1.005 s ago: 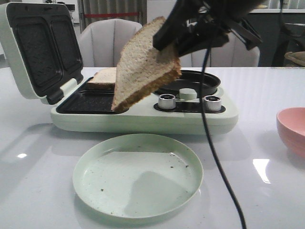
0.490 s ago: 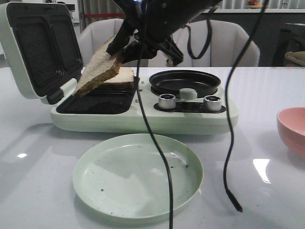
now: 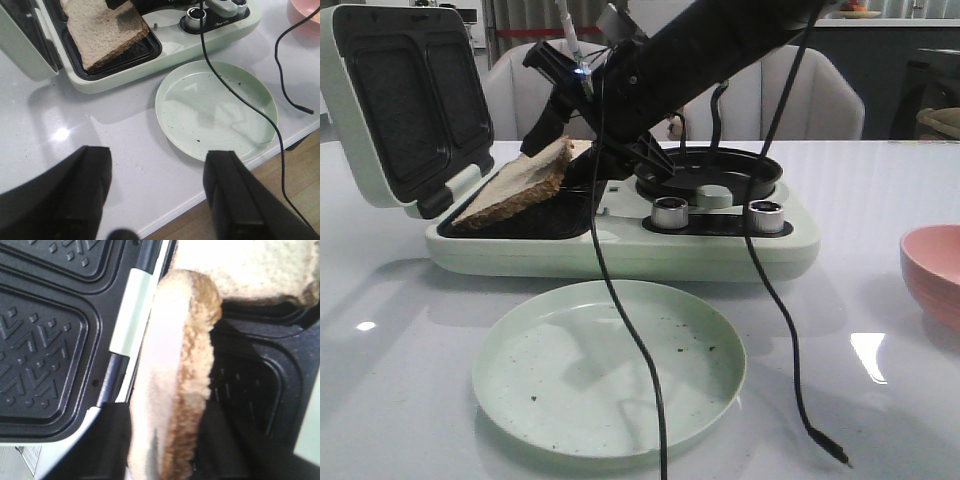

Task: Make breakfast with bread and shrimp
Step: 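Carry the bread with the right gripper onto the first slice, then release the bread and raise the right gripper away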

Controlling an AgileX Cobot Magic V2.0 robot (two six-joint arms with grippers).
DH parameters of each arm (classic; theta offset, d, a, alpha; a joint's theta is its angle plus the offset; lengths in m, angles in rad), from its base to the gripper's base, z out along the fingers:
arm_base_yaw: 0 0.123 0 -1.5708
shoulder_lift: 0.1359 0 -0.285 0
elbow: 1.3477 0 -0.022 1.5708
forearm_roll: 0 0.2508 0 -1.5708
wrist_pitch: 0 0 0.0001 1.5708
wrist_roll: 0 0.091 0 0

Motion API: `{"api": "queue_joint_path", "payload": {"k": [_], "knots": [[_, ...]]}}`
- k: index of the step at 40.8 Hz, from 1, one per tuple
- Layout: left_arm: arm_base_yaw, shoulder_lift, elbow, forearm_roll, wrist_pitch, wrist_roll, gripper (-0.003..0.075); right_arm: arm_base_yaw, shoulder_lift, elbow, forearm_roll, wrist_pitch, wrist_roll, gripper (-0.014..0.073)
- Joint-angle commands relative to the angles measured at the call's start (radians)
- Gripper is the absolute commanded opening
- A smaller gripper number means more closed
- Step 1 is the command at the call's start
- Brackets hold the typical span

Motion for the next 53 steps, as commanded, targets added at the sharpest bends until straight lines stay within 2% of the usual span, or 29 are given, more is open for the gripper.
{"api": "queue_joint_path", "payload": {"k": [1,6,15,23,27,39,53], "knots": [[0.001,-0.003,-0.026,0.001,-0.075,0.002,0.0454,-0.025,-0.074,-0.034,0.022,0.031,-0.010,0.0498],[0.001,-0.003,-0.026,0.003,-0.075,0.002,0.0454,-0.064,-0.126,-0.034,-0.109,0.098,-0.013,0.0494],[0.001,-0.003,-0.026,0.003,-0.075,0.002,0.0454,-0.080,-0.320,-0.007,-0.499,0.216,0.014,0.0494],[0.001,-0.003,-0.026,0.009,-0.075,0.002,0.0454,-0.108,-0.560,0.178,-0.742,0.198,0.122,0.0494],[0.001,-0.003,-0.026,0.011,-0.075,0.002,0.0454,-0.147,-0.677,0.290,-0.788,0.199,0.139,0.0494],[0.001,-0.003,-0.026,0.011,-0.079,0.002,0.0454,-0.283,-1.005,0.610,-0.788,0.253,0.139,0.0494],[0.001,-0.003,-0.026,0.011,-0.099,0.002,0.0454,-0.295,-1.290,0.881,-0.792,0.269,0.139,0.0494]]}}
